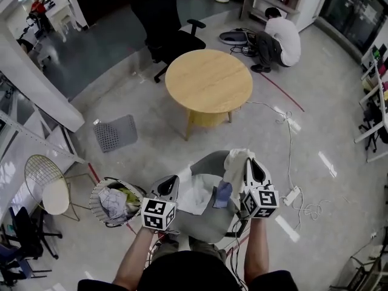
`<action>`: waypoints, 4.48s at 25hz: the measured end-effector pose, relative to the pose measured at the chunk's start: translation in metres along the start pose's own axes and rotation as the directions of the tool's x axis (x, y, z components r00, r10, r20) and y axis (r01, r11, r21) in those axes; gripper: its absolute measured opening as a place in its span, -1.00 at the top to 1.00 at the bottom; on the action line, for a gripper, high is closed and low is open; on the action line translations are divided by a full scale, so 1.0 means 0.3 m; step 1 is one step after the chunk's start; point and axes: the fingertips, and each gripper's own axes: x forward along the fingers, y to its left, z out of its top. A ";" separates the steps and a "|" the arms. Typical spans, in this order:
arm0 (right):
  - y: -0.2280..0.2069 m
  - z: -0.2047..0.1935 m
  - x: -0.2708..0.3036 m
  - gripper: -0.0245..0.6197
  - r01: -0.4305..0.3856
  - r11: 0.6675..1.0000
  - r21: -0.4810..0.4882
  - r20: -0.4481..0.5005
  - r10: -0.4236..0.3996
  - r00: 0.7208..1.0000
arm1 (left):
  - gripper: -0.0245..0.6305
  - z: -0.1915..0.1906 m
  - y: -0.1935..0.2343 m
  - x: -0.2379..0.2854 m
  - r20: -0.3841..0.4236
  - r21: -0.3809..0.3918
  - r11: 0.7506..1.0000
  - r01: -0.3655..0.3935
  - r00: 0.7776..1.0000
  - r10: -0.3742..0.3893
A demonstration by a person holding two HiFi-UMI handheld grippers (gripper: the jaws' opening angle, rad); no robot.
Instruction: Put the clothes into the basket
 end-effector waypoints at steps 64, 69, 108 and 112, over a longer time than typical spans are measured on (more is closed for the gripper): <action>2.258 0.356 -0.211 0.80 -0.775 0.567 -0.280 0.128 0.822 0.555 | 0.91 -0.339 1.069 -1.685 0.213 -0.282 0.725 -0.629 0.695 0.686; 2.386 0.374 -0.217 0.80 -0.808 0.513 -0.290 0.123 0.857 0.500 | 0.91 -0.364 1.110 -1.775 0.207 -0.310 0.684 -0.661 0.655 0.727; 2.705 -0.218 -0.045 0.80 -0.906 0.402 -0.133 -0.178 0.890 0.421 | 0.91 -0.678 1.289 -1.840 0.039 -0.393 0.567 -0.724 0.603 0.797; 2.689 -0.339 0.006 0.80 -0.901 0.423 -0.096 -0.230 0.871 0.434 | 0.91 -0.726 1.309 -1.787 0.013 -0.404 0.570 -0.716 0.618 0.786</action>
